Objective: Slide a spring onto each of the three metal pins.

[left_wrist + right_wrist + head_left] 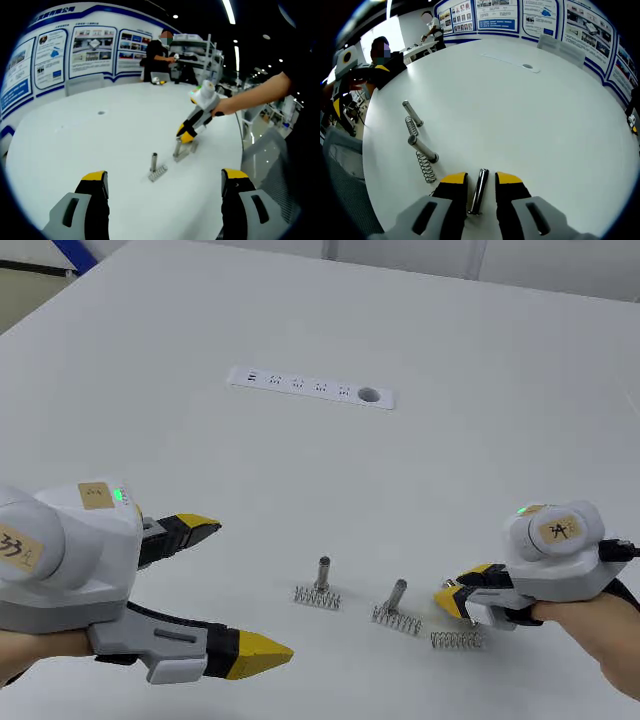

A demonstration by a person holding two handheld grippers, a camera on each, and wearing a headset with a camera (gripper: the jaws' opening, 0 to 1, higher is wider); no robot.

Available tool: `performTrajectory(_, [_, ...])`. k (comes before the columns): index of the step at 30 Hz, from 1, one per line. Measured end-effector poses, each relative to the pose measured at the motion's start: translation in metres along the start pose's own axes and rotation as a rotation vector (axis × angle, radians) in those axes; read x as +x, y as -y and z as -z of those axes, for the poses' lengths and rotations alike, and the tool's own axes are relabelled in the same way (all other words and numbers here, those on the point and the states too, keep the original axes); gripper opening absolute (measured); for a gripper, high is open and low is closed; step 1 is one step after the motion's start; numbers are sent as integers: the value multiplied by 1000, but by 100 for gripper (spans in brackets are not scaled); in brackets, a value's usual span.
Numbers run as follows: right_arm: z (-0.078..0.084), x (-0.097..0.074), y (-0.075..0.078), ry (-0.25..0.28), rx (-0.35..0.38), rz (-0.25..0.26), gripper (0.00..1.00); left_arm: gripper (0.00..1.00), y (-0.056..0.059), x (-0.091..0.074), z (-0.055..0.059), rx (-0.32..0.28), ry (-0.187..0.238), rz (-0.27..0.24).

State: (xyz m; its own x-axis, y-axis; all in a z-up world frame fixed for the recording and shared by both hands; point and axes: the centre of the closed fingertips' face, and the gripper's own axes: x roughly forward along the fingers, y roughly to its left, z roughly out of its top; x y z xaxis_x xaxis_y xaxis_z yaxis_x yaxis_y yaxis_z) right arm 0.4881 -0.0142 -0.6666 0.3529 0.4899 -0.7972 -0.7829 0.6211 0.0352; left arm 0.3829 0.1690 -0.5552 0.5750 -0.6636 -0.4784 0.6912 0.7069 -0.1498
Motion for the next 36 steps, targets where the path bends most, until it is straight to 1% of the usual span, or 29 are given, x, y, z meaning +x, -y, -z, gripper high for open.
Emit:
performTrajectory(5, [1, 1, 3, -15, -48, 8, 19, 95, 1, 0, 4, 8, -18, 0])
performTrajectory(8, [0, 1, 1, -14, -31, 11, 17, 95, 2, -2, 5, 7, -20, 0])
performTrajectory(9, [0, 1, 0, -13, -21, 11, 15, 95, 2, -2, 5, 6, -21, -1])
performTrajectory(11, [1, 1, 1, -13, 62, 46, 13, 95, 2, -2, 6, 4, -22, -3])
performTrajectory(12, [1, 2, 2, -19, 74, 56, 12, 95, 2, -2, 5, 2, -21, -3])
performTrajectory(14, [-1, 2, 1, -28, 79, 53, 10, 94, 3, -1, 5, 0, -19, 0])
performTrajectory(17, [-1, 1, 0, -53, 64, 65, 9, 94, 5, 0, 4, 3, -21, 4])
performTrajectory(19, [0, 2, 1, -60, 92, 74, 9, 94, 6, 1, 3, 2, -16, 6])
performTrajectory(20, [0, 2, 2, -55, 139, 74, 9, 94, 7, 1, 2, 2, -12, 7])
performTrajectory(22, [0, 0, 4, -52, 148, 61, 8, 93, 9, 0, 0, -4, -3, 12])
performTrajectory(24, [0, 1, 4, -51, 166, 59, 8, 93, 10, 0, 0, -7, 1, 12])
performTrajectory(27, [0, 0, 2, -41, 186, 50, 8, 93, 11, -3, -1, -5, 3, 8])
performTrajectory(28, [-2, -1, 0, -25, 176, 43, 8, 93, 11, -5, -1, -6, 4, 8])
performTrajectory(30, [-5, -4, -1, -8, 163, 49, 8, 92, 11, -6, 0, -7, 5, 6])
performTrajectory(32, [-11, -8, 0, 29, 151, 52, 8, 92, 9, -8, -1, -10, 10, 0])
performTrajectory(35, [-18, -13, 2, 75, 157, 62, 8, 92, 9, -9, -2, -13, 16, -7])
performTrajectory(36, [-19, -14, 1, 81, 157, 61, 8, 92, 9, -10, -3, -13, 19, -8])
